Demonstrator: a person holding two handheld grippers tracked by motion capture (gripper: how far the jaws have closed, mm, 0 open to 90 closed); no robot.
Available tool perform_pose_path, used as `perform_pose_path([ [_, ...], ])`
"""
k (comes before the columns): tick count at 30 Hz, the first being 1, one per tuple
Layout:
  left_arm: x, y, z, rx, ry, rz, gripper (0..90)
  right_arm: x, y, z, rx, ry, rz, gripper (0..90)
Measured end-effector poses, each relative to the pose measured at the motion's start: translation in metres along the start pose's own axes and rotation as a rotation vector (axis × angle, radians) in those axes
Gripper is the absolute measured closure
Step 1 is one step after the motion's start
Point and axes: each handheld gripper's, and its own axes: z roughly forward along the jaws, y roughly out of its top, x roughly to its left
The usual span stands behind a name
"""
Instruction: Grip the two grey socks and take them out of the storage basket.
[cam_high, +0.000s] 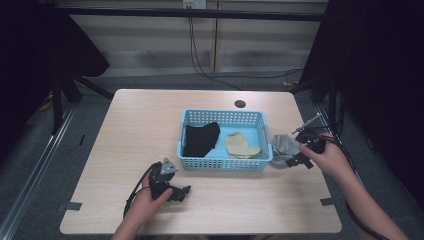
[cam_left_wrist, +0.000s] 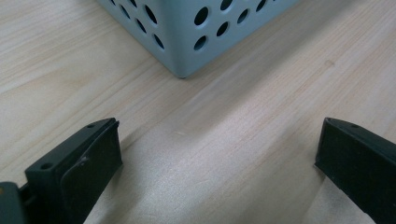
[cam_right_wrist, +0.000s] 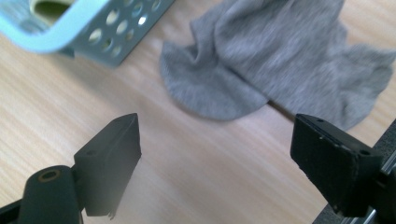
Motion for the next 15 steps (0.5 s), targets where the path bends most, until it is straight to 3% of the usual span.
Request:
perform_pose_path([
  [9,0.000,0.000,0.000,0.000,0.000,0.000,0.0,0.027,-0.021,0.012,0.036,0.018,-0.034,16.8],
  [15,0.000,0.000,0.000,0.000,0.000,-0.001,0.0,0.048,-0.030,0.027,0.058,0.020,-0.089,17.2],
])
